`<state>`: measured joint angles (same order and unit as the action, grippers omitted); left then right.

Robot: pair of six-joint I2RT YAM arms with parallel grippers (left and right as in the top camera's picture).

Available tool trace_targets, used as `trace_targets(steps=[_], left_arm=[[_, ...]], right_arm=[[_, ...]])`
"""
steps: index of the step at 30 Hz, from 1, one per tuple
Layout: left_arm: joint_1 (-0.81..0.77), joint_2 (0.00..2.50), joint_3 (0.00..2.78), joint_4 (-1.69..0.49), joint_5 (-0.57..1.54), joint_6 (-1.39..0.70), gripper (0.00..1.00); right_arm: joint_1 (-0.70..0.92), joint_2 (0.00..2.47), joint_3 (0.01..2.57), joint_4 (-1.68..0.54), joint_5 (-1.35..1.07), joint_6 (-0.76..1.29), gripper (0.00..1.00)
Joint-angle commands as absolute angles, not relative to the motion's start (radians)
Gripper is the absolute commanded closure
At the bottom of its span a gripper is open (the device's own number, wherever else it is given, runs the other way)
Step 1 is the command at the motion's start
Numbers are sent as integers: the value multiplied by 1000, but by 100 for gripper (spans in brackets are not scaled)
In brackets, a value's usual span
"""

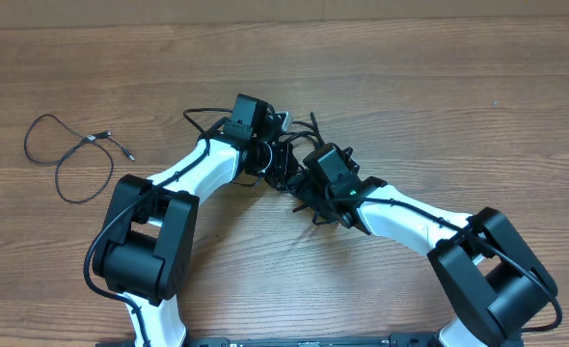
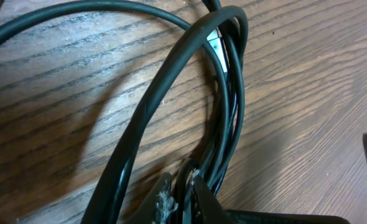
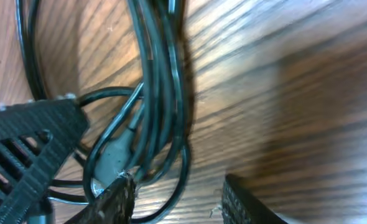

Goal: Untangle cables

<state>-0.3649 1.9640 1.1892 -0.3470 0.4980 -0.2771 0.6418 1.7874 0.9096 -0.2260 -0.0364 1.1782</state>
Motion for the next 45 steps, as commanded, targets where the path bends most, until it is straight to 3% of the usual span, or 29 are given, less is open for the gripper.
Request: trace_targets(steps=[1, 9, 13, 16, 26, 27, 35, 45], left_arm=[[-367, 1975, 1198, -341, 517, -254, 87], [-367, 1975, 1198, -339, 517, -254, 87], [-367, 1975, 1198, -337, 517, -254, 87], [-367, 1975, 1198, -335, 517, -254, 87], [-367, 1975, 1198, -335, 517, -254, 87], [-367, 1975, 1198, -335, 517, -254, 87], [-367, 1975, 1198, -334, 517, -255, 86], [-367, 1975, 1198, -331, 525, -255, 87]], right_arm=[[645, 1820, 902, -221, -64, 1182, 59], [645, 1864, 902, -210, -160, 1235, 76], [644, 1864, 902, -210, -235, 1235, 74], [638, 1864, 902, -218, -230, 1234, 96], [638, 1864, 902, -213, -235, 1235, 96], [638, 1864, 902, -204, -255, 1274, 88], [639, 1864, 902, -185, -288, 1455, 73], [641, 1864, 902, -183, -222, 1637, 81]])
